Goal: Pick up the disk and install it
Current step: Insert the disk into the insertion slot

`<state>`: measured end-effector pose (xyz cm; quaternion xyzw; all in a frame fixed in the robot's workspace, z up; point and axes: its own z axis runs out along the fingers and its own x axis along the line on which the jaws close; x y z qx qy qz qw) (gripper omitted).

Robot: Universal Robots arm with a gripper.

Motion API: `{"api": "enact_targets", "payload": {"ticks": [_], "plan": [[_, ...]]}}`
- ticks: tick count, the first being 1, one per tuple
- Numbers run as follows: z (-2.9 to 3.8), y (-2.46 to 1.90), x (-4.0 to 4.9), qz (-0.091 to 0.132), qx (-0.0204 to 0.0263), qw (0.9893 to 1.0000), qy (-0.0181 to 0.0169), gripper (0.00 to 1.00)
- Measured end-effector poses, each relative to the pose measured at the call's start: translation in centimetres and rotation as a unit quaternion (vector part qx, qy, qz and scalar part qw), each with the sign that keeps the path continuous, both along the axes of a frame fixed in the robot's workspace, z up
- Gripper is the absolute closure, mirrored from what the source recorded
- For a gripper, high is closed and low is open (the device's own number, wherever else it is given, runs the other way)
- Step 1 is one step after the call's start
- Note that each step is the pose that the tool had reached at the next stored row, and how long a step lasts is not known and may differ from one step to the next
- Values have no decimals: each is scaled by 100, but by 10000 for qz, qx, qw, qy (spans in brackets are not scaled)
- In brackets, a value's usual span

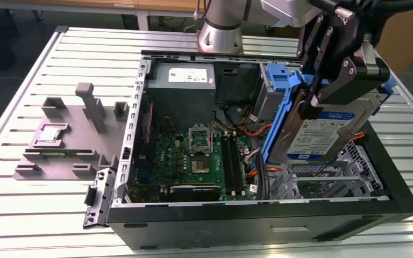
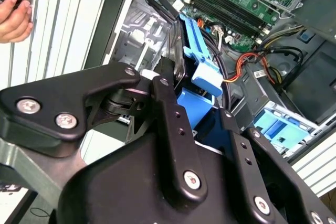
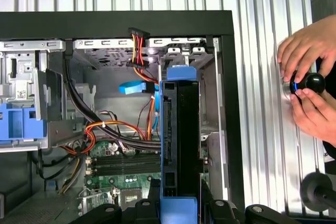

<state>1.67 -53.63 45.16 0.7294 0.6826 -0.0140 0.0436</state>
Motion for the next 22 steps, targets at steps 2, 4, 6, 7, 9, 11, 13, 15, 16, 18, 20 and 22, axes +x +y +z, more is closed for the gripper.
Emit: {"api": "enact_targets", "payload": {"ticks": [2,4,6,7,9,11,13,15,16,18,20,22], "plan": [[-6,-2,21,0,0,10000,0,63],[-11,-8,41,1,-1,10000,0,63],[-16,-21,59,6,0,10000,0,63],[-17,-28,67,6,0,10000,0,63],[-19,-40,85,6,-1,10000,0,63],[-21,-48,107,6,0,10000,0,63],[-22,-51,135,6,0,10000,0,63],[-23,-53,164,6,-1,10000,0,63],[-24,-54,177,6,0,10000,0,63],[-24,-55,198,6,-1,10000,0,63],[-27,-59,217,6,0,10000,0,63],[-28,-63,236,6,-1,10000,0,63]]}}
